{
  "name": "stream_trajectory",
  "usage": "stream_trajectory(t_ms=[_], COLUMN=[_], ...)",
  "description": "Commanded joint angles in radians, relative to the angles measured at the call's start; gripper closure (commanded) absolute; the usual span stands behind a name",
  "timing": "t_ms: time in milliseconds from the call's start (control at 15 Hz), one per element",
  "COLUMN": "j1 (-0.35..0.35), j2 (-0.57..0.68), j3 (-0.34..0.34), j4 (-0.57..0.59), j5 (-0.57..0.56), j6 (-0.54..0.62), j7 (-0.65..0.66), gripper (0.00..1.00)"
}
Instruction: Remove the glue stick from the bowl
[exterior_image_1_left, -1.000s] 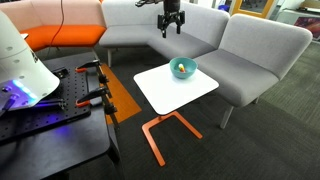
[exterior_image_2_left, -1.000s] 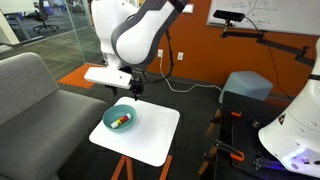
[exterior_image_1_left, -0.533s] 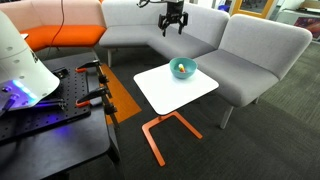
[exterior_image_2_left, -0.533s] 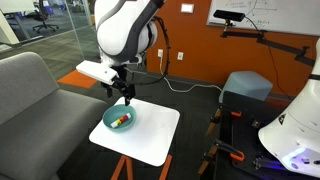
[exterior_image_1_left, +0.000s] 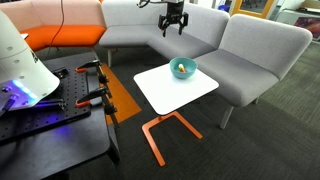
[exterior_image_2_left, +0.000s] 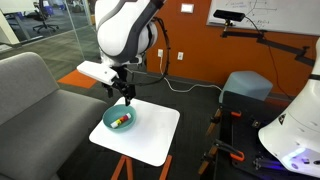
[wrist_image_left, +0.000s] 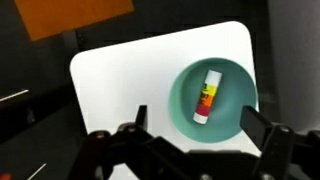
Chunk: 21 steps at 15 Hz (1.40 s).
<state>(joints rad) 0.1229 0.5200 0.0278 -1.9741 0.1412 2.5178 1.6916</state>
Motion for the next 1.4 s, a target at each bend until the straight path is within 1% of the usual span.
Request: stream_trajectory(t_ms=[0, 267, 400, 533, 600, 667, 733, 800, 867, 933, 1000, 1067, 1333], j1=[0.016, 0.03, 0.032, 0.032, 0.038, 0.04, 0.047, 0.05, 0.053, 0.055, 0.057, 0.06, 0.063], j2=[0.058, 0.187, 0.257, 0.317, 0.339, 0.36, 0.381, 0.398, 0.412, 0.425, 0.436, 0.444, 0.466], j3=[-0.038, -0.099, -0.117, -0.12, -0.126, -0.126, -0.132, -0.134, -0.135, -0.138, -0.141, -0.146, -0.163], j4=[0.035, 0.104, 0.155, 0.211, 0.237, 0.26, 0.283, 0.303, 0.32, 0.336, 0.348, 0.358, 0.37], j5=[0.054, 0.078, 0.093, 0.11, 0.112, 0.115, 0.111, 0.111, 0.11, 0.109, 0.108, 0.107, 0.102], j6=[0.026, 0.107, 0.124, 0.115, 0.108, 0.103, 0.102, 0.096, 0.093, 0.09, 0.088, 0.085, 0.076], j7=[0.012, 0.048, 0.053, 0.063, 0.073, 0.076, 0.092, 0.102, 0.112, 0.124, 0.131, 0.144, 0.168], gripper=[0.0, 0.0, 0.0, 0.0, 0.02, 0.17, 0.17, 0.26, 0.31, 0.34, 0.36, 0.36, 0.32])
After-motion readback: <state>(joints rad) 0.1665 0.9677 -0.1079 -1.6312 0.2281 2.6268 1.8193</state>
